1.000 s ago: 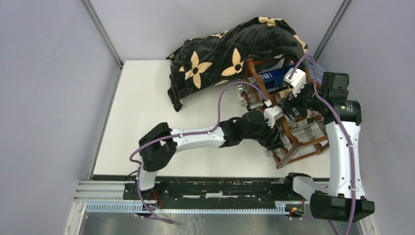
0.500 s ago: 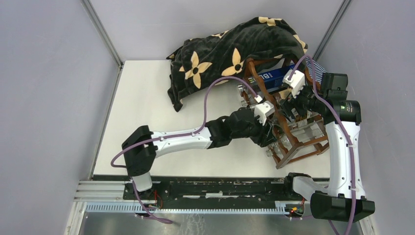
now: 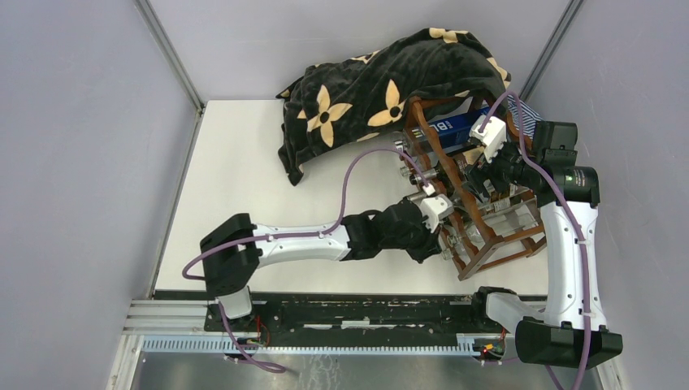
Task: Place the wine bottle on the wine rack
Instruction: Reset both arms
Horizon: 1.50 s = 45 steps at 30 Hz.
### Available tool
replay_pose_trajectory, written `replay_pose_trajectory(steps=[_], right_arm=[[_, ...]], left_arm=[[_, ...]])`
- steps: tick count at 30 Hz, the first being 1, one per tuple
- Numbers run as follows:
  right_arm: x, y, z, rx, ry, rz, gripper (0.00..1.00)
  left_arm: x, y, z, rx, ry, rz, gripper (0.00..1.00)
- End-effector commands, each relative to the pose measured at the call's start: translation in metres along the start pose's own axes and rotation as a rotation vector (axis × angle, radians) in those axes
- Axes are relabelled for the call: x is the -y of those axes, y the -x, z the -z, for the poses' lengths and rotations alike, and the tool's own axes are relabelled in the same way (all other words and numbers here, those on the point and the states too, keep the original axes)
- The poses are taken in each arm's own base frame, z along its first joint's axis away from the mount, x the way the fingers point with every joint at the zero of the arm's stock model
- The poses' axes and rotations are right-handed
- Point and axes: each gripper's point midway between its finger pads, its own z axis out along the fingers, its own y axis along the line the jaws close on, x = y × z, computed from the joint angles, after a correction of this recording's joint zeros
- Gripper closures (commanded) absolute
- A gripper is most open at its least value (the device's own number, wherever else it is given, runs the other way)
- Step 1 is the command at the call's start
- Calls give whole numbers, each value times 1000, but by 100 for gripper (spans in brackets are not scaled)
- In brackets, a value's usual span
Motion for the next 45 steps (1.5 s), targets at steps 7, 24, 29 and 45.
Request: replay_pose_trajectory(steps=[7, 24, 29, 45], right_arm=[[2, 20, 11, 54, -27, 30, 12], [2, 22, 13, 58, -33, 30, 12], [3, 28, 17, 72, -38, 47, 12], [14, 124, 45, 476, -124, 187, 2]], left_arm=[[4, 12, -30, 16, -7, -26, 85], [8, 32, -45, 53, -22, -26, 84], [-4, 24, -21, 60, 34, -31, 77], [-98, 125, 188, 387, 307, 12, 8]])
